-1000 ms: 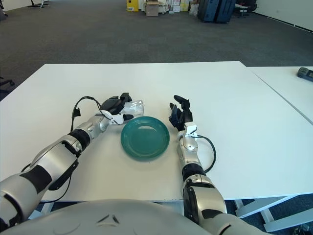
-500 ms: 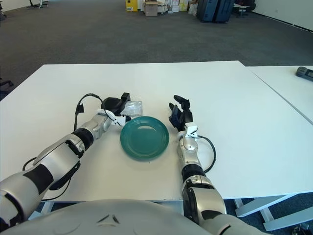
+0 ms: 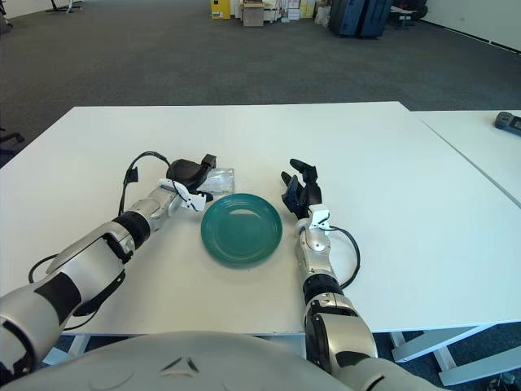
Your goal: Put the bottle into the plate.
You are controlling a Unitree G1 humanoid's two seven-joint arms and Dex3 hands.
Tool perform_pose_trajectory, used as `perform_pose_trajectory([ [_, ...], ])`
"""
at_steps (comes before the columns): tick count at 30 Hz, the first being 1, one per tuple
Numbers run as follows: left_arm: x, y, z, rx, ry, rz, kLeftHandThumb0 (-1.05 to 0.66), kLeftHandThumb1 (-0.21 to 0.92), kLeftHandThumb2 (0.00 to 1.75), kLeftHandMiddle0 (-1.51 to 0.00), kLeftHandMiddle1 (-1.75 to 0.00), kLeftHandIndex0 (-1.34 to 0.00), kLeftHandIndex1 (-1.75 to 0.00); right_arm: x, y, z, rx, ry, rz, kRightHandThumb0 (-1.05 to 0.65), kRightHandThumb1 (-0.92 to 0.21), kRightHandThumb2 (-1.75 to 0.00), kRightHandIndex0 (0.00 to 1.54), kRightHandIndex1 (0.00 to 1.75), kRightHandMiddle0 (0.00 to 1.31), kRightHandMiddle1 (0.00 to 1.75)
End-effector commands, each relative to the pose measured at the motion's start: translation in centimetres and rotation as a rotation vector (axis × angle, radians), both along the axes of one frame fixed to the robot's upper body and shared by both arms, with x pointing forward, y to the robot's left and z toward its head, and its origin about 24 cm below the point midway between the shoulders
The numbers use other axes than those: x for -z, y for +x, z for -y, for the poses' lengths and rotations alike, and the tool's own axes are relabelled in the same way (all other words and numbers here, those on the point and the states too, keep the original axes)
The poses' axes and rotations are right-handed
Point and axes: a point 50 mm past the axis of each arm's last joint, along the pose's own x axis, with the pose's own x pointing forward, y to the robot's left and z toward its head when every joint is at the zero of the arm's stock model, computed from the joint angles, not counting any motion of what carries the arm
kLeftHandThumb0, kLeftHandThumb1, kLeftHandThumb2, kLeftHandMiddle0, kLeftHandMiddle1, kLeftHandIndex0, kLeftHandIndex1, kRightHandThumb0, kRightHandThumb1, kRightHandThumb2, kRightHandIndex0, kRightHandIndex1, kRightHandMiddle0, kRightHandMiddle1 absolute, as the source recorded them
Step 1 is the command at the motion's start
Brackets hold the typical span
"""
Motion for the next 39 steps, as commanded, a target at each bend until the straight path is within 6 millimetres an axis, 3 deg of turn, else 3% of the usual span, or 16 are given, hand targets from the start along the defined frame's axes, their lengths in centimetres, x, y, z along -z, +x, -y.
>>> perform_pose_trajectory([
  [1, 0.8, -0.5, -1.3, 0.023, 0.069, -0.005, -0.48, 0.39, 1.13, -1.1, -1.75, -0.61, -1.64, 2.4, -2.2, 0.1, 0.019, 0.031, -0.114, -0.78, -0.92, -1.04, 0.61, 0.13, 0.08, 1.04],
  [4, 0.7, -0.5, -1.4, 0.027, 0.058, 0.012, -0.49, 0.31, 1.28, -1.11, -1.75, -0.63, -1.71, 2.4, -2.2, 0.1, 0.018, 0.033, -0.113, -0.78, -0.92, -1.04, 0.62, 0.13, 0.09, 1.04],
  [8, 0.3, -0.5, -1.5, 0.006, -0.023, 0.056, -0.49, 0.29, 1.34, -1.13, -1.75, -0.64, -1.74, 2.4, -2.2, 0.1, 0.013, 0.032, -0.112, -0.78, -0.92, -1.04, 0.62, 0.14, 0.09, 1.04],
  [16, -0.5, -0.7, -1.6, -0.025, -0.229, 0.111, -0.47, 0.31, 1.32, -1.17, -1.75, -0.61, -1.75, 2.5, -2.2, 0.1, 0.006, 0.03, -0.113, -0.79, -0.92, -1.05, 0.61, 0.14, 0.09, 1.04],
  [21, -2.2, -0.3, -2.0, -0.051, -0.387, 0.137, -0.46, 0.33, 1.29, -1.16, -1.75, -0.59, -1.75, 2.5, -2.2, 0.1, 0.0, 0.028, -0.115, -0.78, -0.92, -1.05, 0.61, 0.15, 0.09, 1.03],
  [30, -4.2, -0.3, -1.9, -0.074, -0.532, 0.158, -0.45, 0.37, 1.25, -1.14, -1.75, -0.56, -1.75, 2.6, -2.2, 0.0, -0.007, 0.025, -0.125, -0.79, -0.92, -1.04, 0.61, 0.16, 0.08, 1.03],
  [39, -4.9, -0.7, -1.7, -0.089, -0.662, 0.126, -0.45, 0.38, 1.23, -1.14, -1.75, -0.55, -1.75, 2.7, -2.1, -0.1, -0.008, 0.032, -0.147, -0.79, -0.92, -1.02, 0.61, 0.17, 0.07, 1.03],
])
